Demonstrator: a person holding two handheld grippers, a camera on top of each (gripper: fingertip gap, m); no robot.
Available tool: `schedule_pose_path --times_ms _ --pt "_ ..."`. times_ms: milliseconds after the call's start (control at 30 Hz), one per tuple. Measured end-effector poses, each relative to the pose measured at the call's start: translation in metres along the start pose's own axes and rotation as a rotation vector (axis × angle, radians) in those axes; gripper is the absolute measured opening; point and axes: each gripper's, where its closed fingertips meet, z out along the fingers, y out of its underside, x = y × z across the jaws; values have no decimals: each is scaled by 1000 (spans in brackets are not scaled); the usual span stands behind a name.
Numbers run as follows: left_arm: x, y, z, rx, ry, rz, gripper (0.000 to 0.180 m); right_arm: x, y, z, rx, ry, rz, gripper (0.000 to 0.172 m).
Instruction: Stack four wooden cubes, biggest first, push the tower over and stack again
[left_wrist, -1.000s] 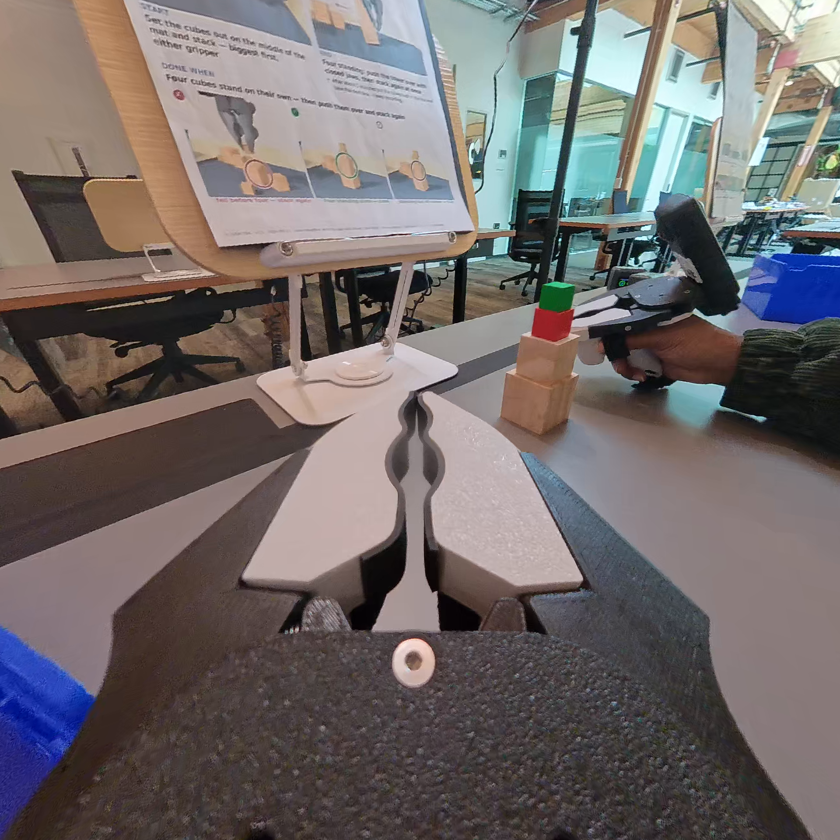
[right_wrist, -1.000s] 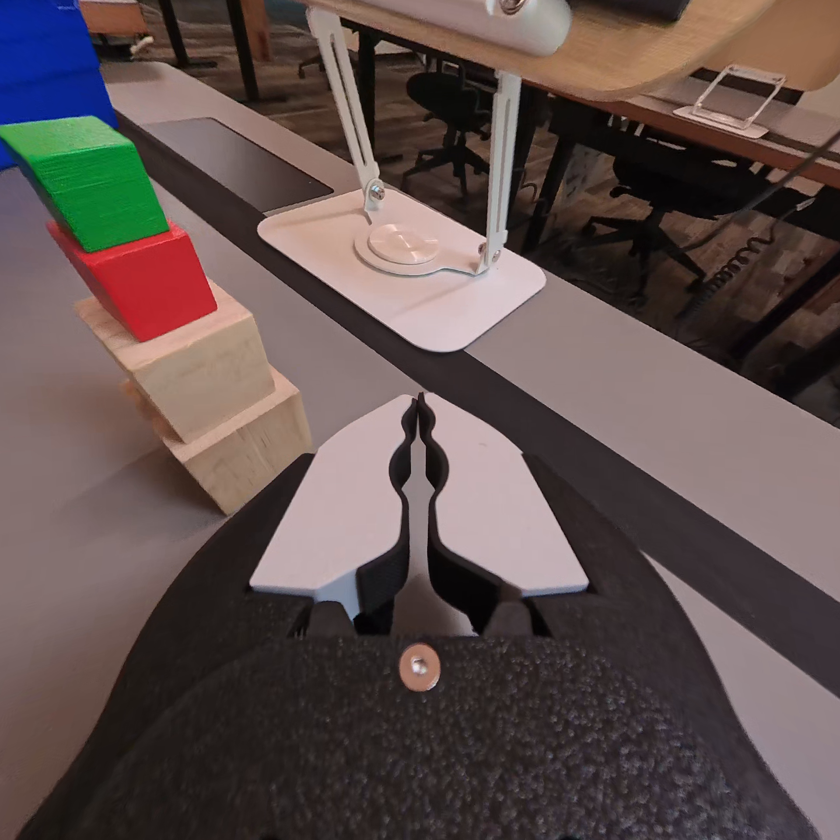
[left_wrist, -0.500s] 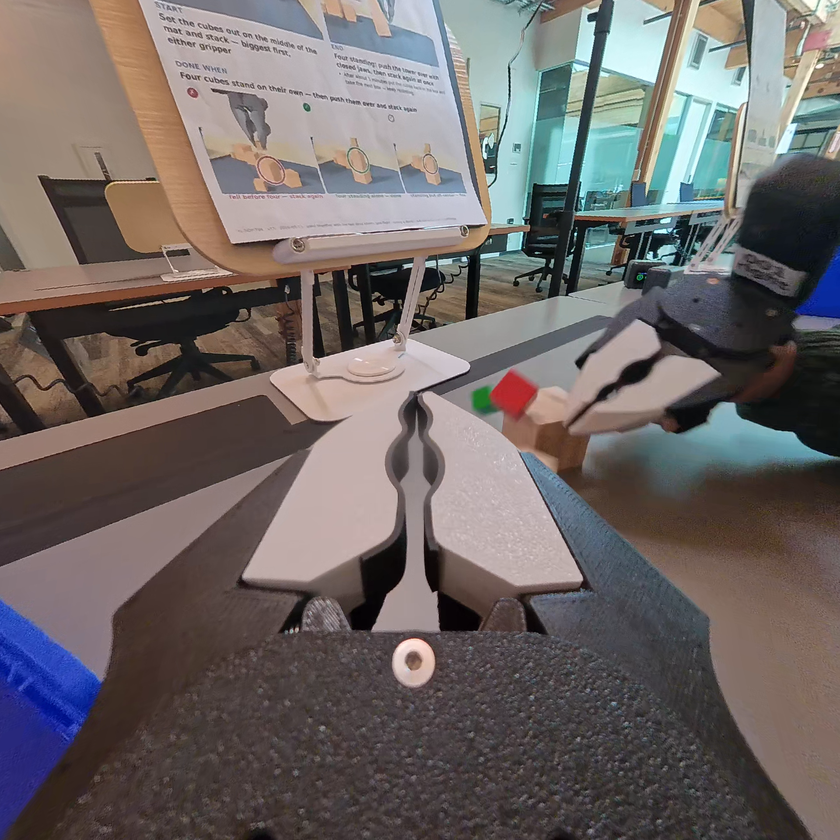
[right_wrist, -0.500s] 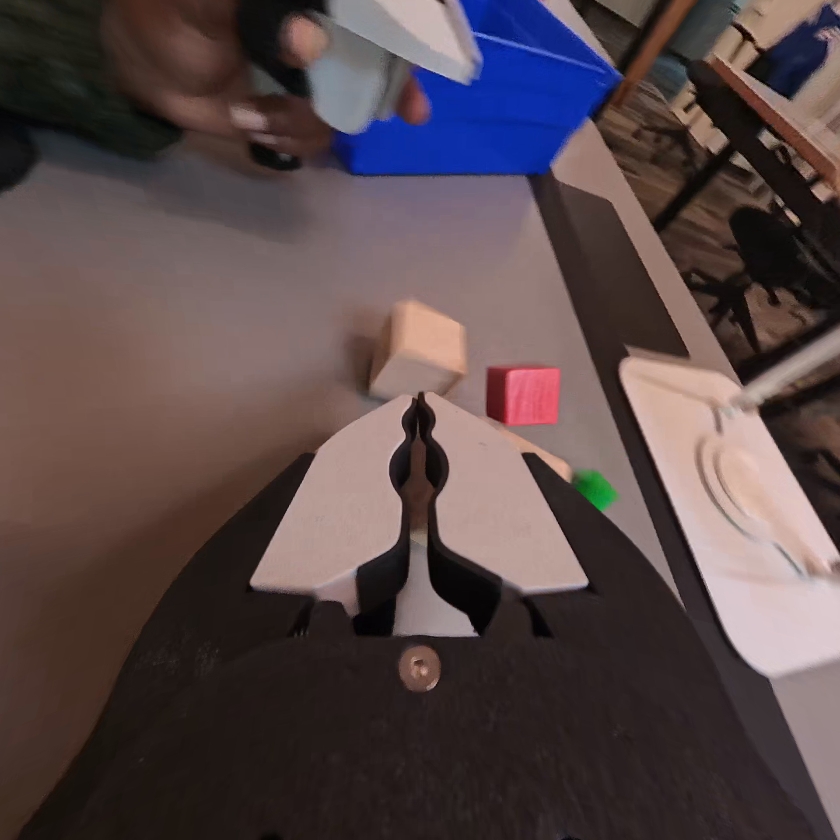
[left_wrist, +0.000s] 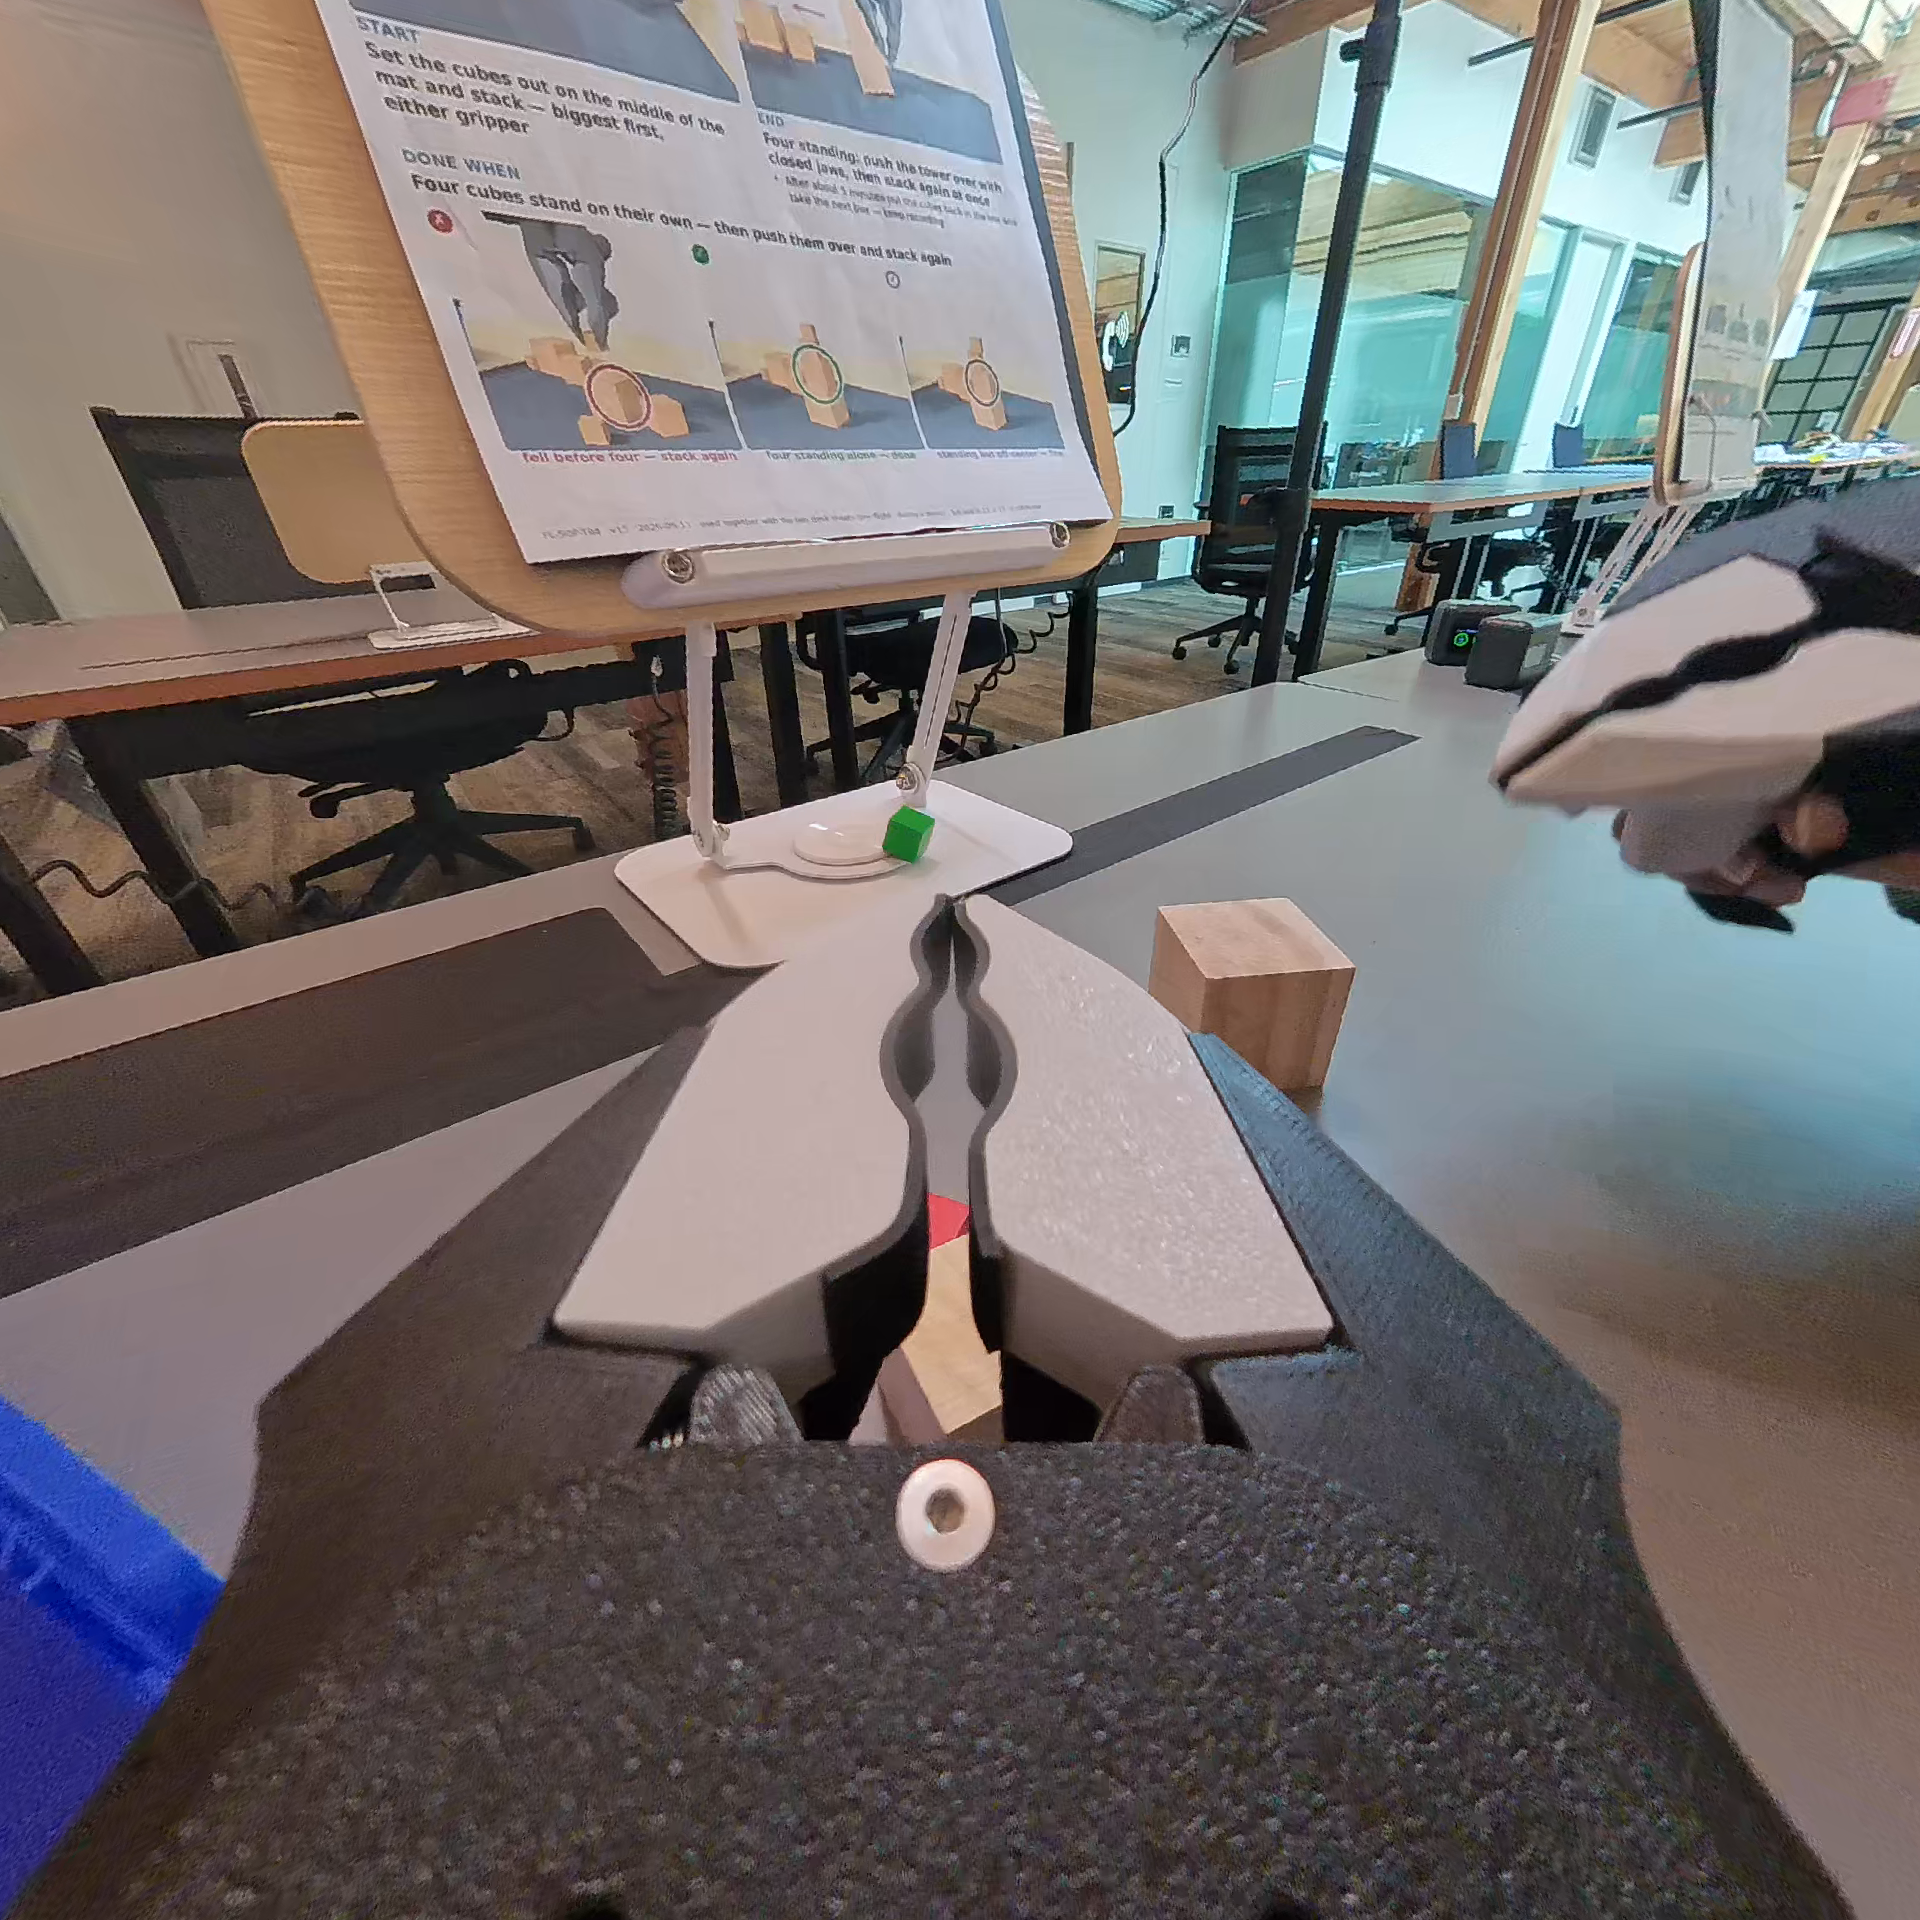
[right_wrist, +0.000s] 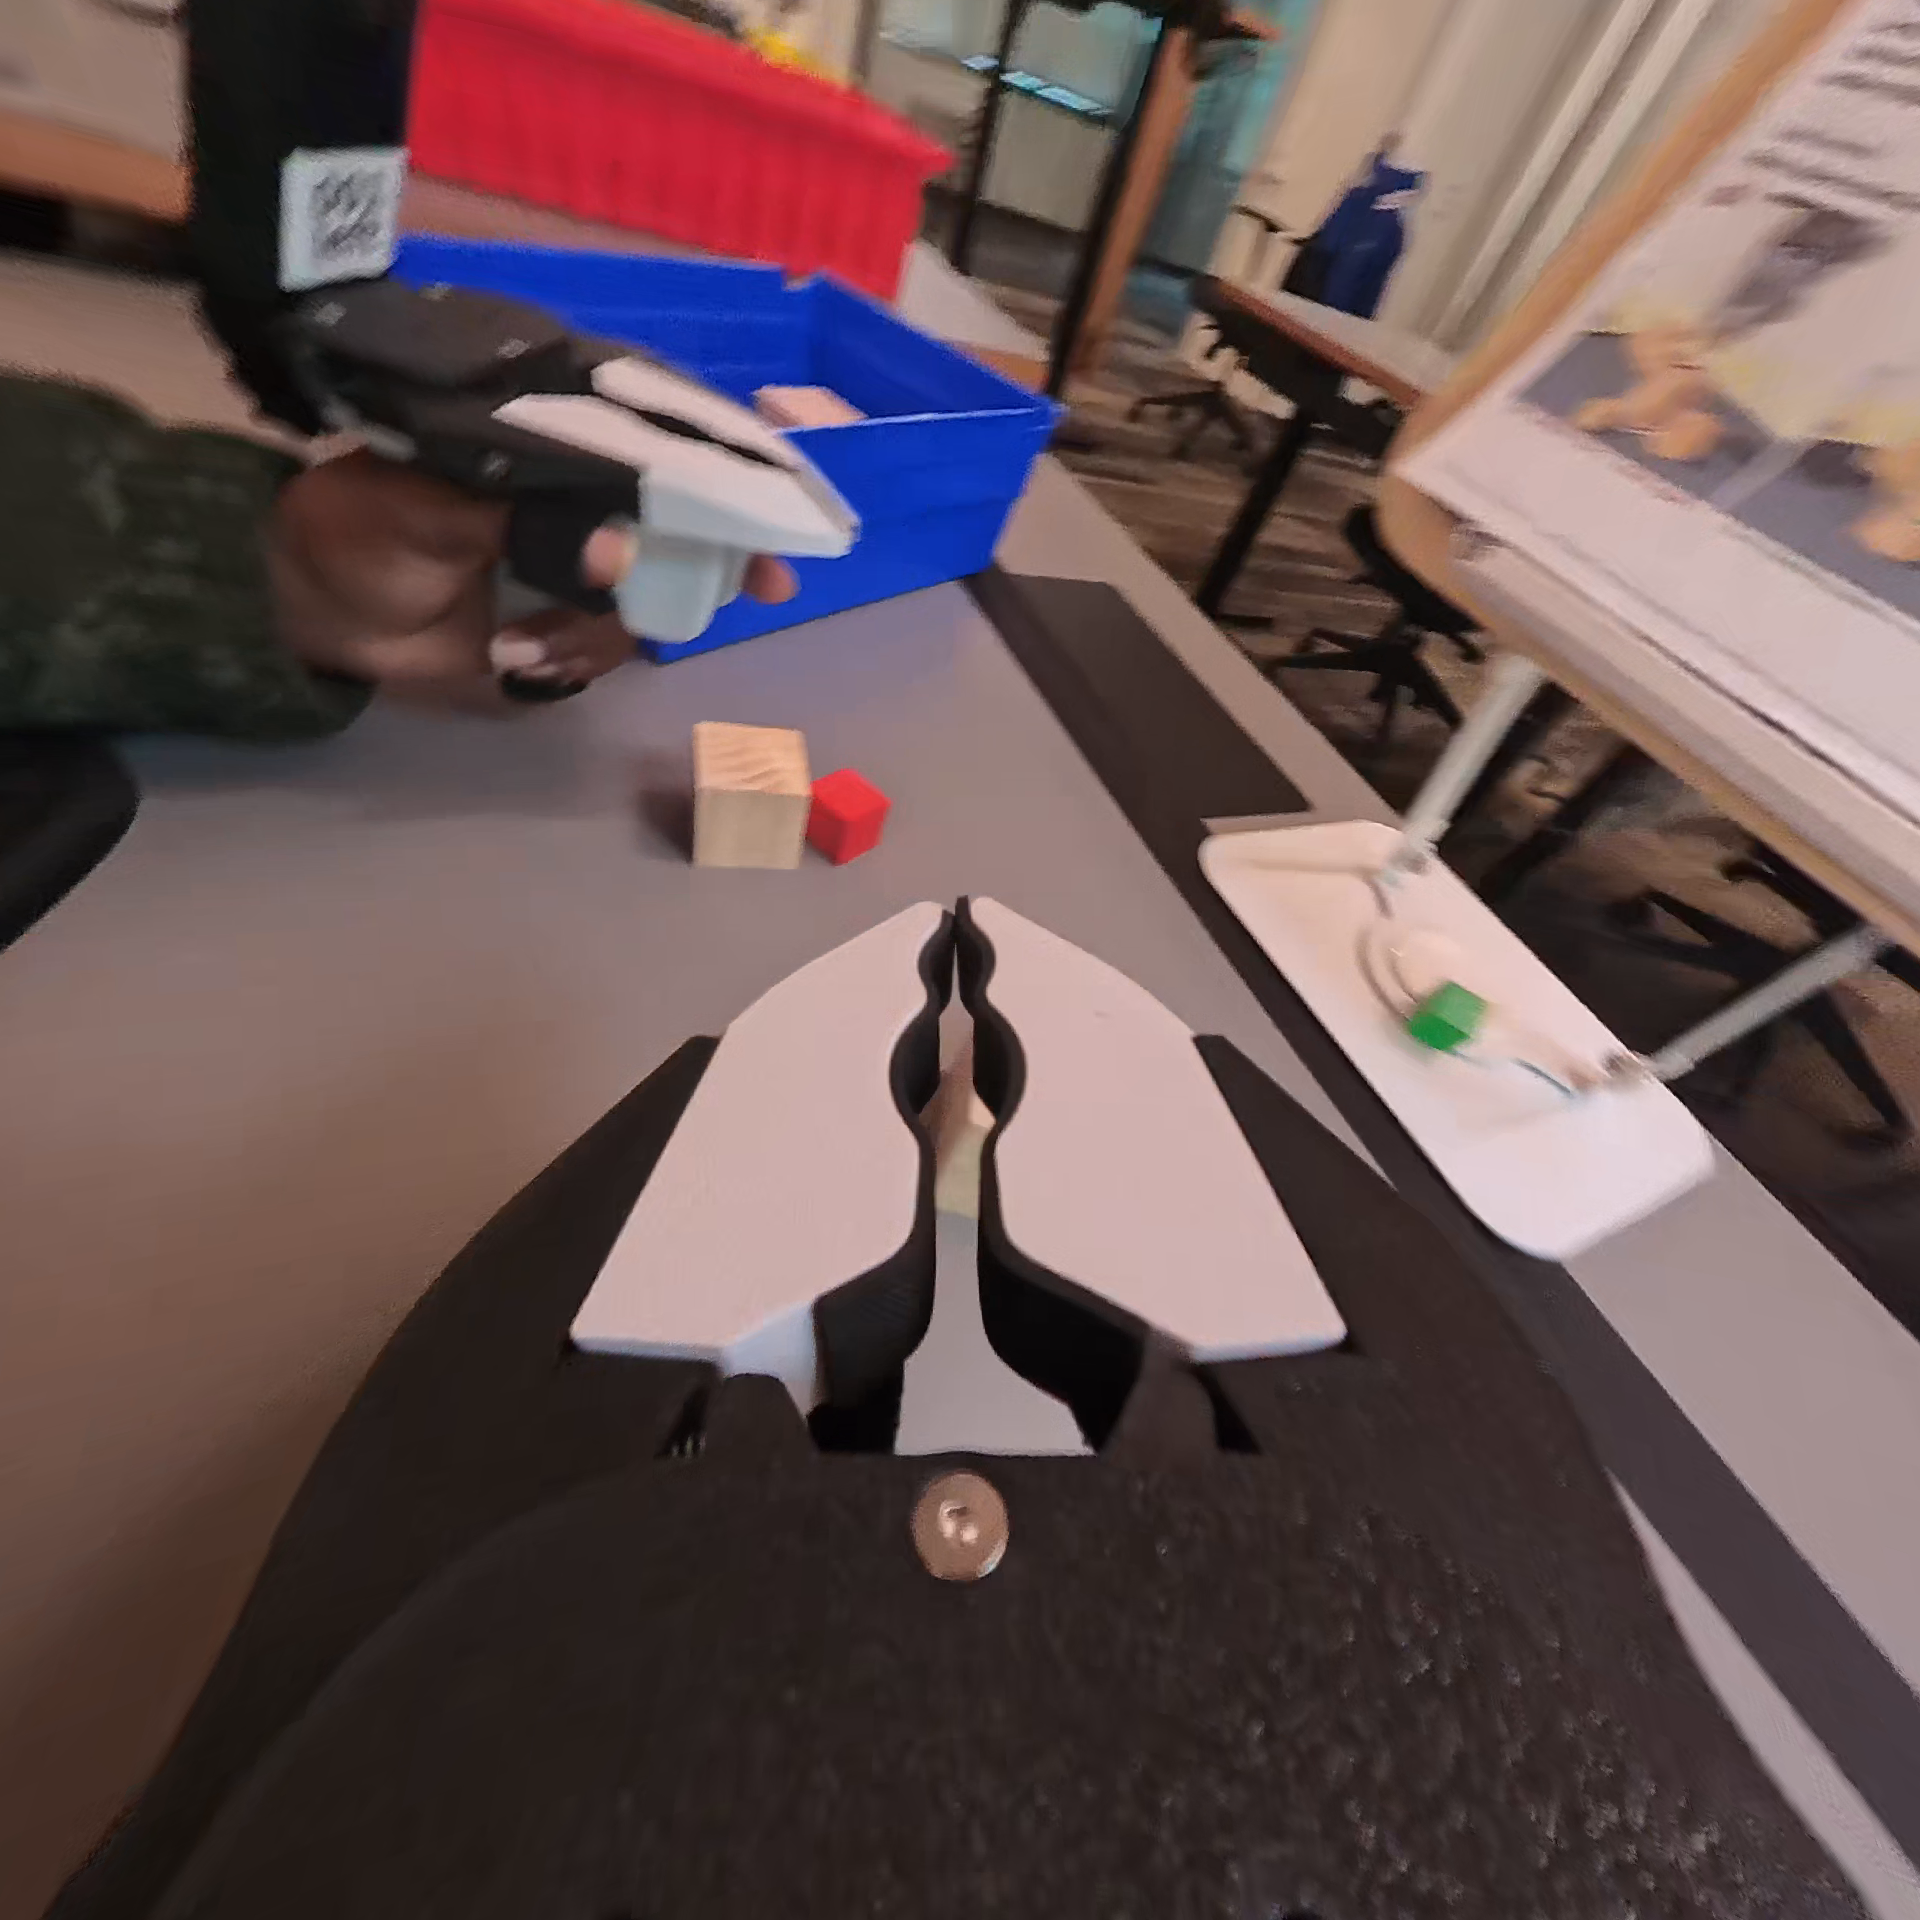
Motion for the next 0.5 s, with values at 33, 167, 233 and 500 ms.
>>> schedule_pose_path --times_ms 33,167,233,500 --pt "1 0 0 0 4 -1 0 10 -2 -10 11 54 40 0" --pt "5 0 2 -1 20 -3 0 38 0 -53 60 248 242 0" --pt "7 0 3 0 27 -1 0 45 12 -72 64 328 328 0" --pt "21 12 10 -100 42 -28 3 76 57 -131 83 575 352 0"
